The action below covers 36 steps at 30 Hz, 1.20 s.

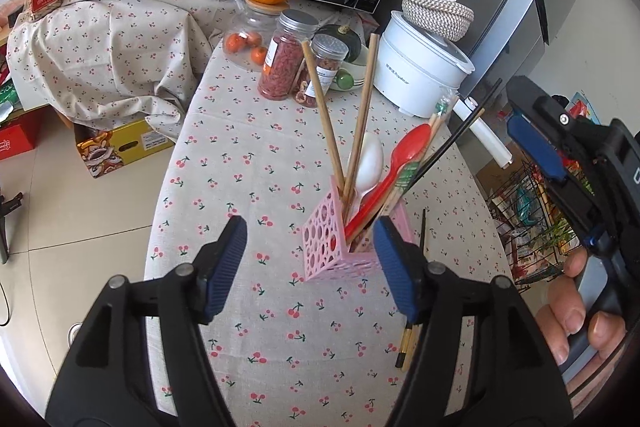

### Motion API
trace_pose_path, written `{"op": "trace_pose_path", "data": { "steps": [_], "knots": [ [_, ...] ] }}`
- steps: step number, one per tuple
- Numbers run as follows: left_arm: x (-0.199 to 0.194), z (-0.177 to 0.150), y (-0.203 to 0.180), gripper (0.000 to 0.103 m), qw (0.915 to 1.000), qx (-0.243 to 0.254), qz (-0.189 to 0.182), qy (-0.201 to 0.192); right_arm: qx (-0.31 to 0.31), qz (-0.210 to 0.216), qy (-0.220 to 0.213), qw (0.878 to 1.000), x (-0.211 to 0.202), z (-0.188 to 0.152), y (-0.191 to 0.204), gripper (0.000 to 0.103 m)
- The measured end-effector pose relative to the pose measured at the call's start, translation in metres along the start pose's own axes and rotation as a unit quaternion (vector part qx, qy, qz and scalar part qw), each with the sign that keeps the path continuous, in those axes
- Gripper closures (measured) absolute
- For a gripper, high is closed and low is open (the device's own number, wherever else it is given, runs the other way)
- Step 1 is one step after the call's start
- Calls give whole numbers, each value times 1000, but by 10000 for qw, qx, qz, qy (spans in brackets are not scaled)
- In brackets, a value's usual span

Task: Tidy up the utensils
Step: 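Open both tools to release the spoon and chopsticks into the pink basket, then lower the right tool and grasp the loose wooden chopstick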

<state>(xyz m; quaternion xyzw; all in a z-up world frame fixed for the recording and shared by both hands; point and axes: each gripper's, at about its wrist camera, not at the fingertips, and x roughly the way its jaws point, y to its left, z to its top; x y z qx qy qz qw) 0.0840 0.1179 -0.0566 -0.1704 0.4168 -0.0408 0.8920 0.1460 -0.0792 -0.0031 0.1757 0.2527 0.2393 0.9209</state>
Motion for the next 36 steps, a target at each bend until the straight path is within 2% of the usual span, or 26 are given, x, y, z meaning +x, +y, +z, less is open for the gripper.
{"op": "trace_pose_path", "data": {
  "steps": [2, 9, 12, 17, 21, 28, 36],
  "knots": [
    [1, -3, -4, 26, 10000, 17, -63, 62, -88, 4, 59, 9999, -10, 3, -5, 39],
    [8, -15, -27, 21, 9988, 380, -109, 295, -219, -431, 324, 9983, -31, -2, -44, 23],
    [14, -21, -38, 21, 9975, 557, -117, 426, -200, -631, 529, 9964, -33, -9, -64, 18],
    [28, -30, -53, 21, 9947, 788, -49, 654, -252, -1054, 1024, 9888, -24, -26, -95, 17],
    [39, -37, -62, 21, 9921, 912, 20, 863, -287, -1365, 1638, 9766, -5, -42, -117, 17],
    [56, -46, -71, 21, 9866, 1106, 87, 1193, -50, -1827, 2632, 9473, 27, -71, -150, 17],
    [65, -52, -72, 21, 9828, 1128, 88, 1462, 118, -2209, 3279, 9185, 58, -92, -172, 17]
  ]
}}
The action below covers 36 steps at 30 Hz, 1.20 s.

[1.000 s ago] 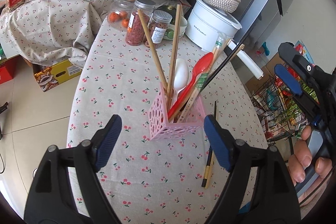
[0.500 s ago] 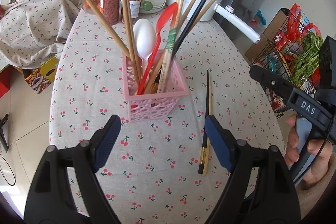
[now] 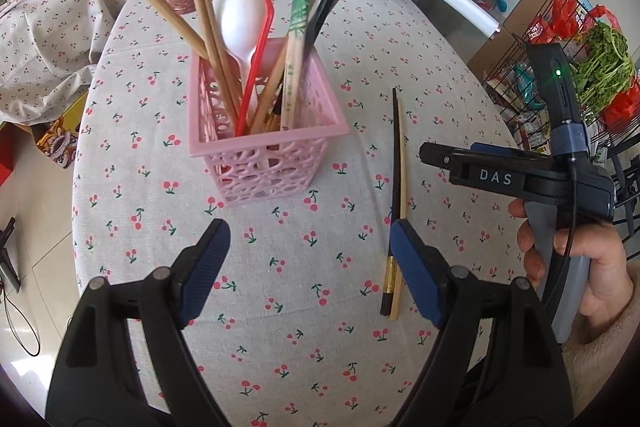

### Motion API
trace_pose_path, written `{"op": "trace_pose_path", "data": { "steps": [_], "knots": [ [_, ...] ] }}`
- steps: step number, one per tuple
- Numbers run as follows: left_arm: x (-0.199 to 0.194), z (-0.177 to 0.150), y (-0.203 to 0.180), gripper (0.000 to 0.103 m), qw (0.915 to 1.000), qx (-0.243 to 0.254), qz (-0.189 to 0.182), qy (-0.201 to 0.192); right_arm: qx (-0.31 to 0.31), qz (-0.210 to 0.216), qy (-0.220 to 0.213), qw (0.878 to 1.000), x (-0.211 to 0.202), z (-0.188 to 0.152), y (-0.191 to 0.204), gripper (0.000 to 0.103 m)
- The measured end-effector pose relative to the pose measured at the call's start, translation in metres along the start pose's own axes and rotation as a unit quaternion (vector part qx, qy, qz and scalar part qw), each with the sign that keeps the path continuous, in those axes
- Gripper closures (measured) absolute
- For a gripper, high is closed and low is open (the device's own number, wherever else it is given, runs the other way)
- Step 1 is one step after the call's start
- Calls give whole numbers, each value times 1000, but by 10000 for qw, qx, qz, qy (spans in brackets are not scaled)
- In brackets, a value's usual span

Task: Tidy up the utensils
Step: 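Lower the right tool and grasp the loose wooden chopstick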

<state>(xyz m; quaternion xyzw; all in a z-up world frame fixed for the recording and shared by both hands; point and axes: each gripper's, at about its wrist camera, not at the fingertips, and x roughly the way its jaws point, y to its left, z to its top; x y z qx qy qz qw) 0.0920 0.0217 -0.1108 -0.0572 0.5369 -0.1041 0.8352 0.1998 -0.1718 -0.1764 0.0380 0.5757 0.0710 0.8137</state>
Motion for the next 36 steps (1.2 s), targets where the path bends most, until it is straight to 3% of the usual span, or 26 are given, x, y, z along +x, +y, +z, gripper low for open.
{"op": "trace_pose_path", "data": {
  "steps": [10, 28, 31, 33, 34, 36],
  "knots": [
    [2, -2, 2, 21, 9999, 35, -7, 97, 13, -270, 321, 9991, 29, 9, 5, 17],
    [2, -4, 2, 21, 9999, 61, -19, 146, -214, -640, 567, 9961, 38, 8, 24, 15],
    [1, -5, 1, 21, 9998, 71, -31, 171, -187, -575, 575, 9965, 34, 7, 23, 31],
    [2, -5, -1, 21, 9997, 67, -79, 203, -280, -491, 562, 9968, 30, 7, 23, 54],
    [2, -4, -3, 21, 9997, 73, -111, 210, -347, -467, 562, 9967, 28, 6, 21, 60],
    [2, -3, -9, 21, 9996, 134, -164, 202, -447, -382, 565, 9967, 23, 6, 15, 84]
  ]
}}
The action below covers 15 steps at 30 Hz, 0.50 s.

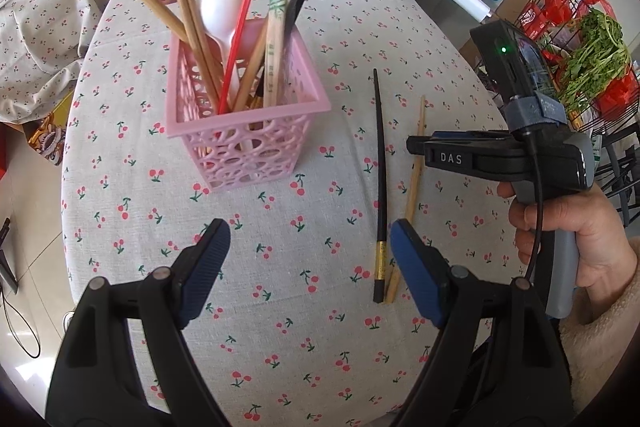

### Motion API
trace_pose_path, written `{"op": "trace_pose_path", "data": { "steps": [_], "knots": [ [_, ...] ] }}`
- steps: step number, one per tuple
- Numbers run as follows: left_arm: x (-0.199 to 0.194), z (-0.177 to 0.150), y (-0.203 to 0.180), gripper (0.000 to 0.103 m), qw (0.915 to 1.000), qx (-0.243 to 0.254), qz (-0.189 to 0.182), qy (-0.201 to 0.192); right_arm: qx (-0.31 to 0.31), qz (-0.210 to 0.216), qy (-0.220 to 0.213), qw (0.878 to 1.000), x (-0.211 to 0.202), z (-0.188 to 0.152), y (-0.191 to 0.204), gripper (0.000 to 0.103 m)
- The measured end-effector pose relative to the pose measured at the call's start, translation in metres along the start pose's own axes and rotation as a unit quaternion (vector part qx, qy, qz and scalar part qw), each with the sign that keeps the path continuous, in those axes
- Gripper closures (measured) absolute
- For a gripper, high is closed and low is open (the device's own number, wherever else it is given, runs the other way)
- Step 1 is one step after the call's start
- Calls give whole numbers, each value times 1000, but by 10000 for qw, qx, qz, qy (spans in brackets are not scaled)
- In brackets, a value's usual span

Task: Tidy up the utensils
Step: 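Lower the right tool and grasp the loose wooden chopstick, then grasp the gold-tipped black chopstick with the left tool while the right tool lifts the wooden one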

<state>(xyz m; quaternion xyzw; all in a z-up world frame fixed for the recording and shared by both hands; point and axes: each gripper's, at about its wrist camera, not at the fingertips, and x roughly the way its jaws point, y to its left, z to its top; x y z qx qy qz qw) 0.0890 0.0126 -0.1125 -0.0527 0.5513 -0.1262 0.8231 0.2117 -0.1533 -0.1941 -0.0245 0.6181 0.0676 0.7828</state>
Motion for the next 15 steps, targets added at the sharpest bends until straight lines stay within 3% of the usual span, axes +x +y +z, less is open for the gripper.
{"op": "trace_pose_path", "data": {
  "steps": [4, 10, 12, 15],
  "knots": [
    [5, 0, -18, 21, 9997, 225, -50, 40, 204, 319, 94, 9992, -3, -4, -22, 91],
    [18, 6, -53, 21, 9980, 600, -121, 147, 421, 222, 31, 9989, -14, -12, -59, 97],
    [27, 12, -67, 25, 9970, 750, -104, 188, 493, 286, 26, 9984, -17, -15, -71, 97],
    [44, 24, -85, 41, 9948, 990, 48, 236, 625, 431, 8, 9971, -20, -19, -86, 97]
  ]
}}
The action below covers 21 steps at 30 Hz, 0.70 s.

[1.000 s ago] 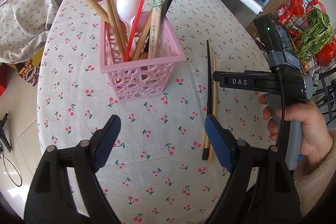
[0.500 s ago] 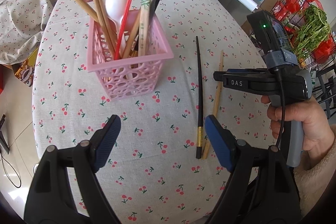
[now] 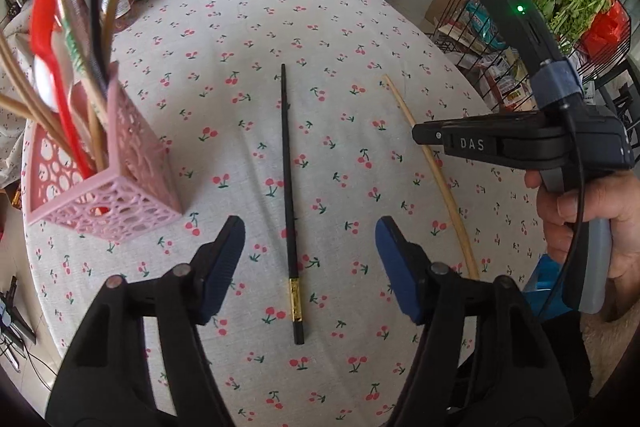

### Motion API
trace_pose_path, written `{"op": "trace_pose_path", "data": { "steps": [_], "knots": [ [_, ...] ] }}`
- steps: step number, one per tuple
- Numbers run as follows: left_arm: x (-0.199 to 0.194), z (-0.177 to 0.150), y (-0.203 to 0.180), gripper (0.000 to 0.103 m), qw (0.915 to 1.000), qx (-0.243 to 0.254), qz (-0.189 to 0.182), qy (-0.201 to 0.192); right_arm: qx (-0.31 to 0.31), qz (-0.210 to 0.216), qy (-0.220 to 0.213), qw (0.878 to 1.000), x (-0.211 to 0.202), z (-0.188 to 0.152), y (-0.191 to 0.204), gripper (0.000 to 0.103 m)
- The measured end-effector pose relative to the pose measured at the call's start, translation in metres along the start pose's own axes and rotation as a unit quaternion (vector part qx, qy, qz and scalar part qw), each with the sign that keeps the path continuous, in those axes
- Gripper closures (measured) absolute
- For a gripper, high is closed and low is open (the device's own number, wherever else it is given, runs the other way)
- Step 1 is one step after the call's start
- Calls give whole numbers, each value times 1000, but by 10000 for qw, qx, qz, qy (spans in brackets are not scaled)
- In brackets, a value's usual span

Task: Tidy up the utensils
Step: 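Grasp the gold-tipped black chopstick with the left tool while the right tool lifts the wooden one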

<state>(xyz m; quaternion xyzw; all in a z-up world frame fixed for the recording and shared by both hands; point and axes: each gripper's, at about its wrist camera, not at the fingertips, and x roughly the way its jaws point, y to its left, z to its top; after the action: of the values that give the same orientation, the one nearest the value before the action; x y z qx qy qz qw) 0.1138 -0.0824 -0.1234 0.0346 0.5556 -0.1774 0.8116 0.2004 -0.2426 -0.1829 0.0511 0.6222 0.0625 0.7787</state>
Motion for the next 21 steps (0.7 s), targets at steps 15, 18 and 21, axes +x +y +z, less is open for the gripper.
{"op": "trace_pose_path", "data": {
  "steps": [15, 18, 21],
  "knots": [
    [78, 52, -6, 81, 9921, 28, 886, 891, 19, 286, 232, 9993, 10, -2, -6, 75],
    [81, 56, -4, 82, 9918, -7, 812, 987, 67, 210, 218, 9995, 10, -2, -5, 75],
    [84, 60, 1, 95, 9924, -63, 684, 1019, -96, -17, 192, 9998, 10, -3, 2, 79]
  ]
}}
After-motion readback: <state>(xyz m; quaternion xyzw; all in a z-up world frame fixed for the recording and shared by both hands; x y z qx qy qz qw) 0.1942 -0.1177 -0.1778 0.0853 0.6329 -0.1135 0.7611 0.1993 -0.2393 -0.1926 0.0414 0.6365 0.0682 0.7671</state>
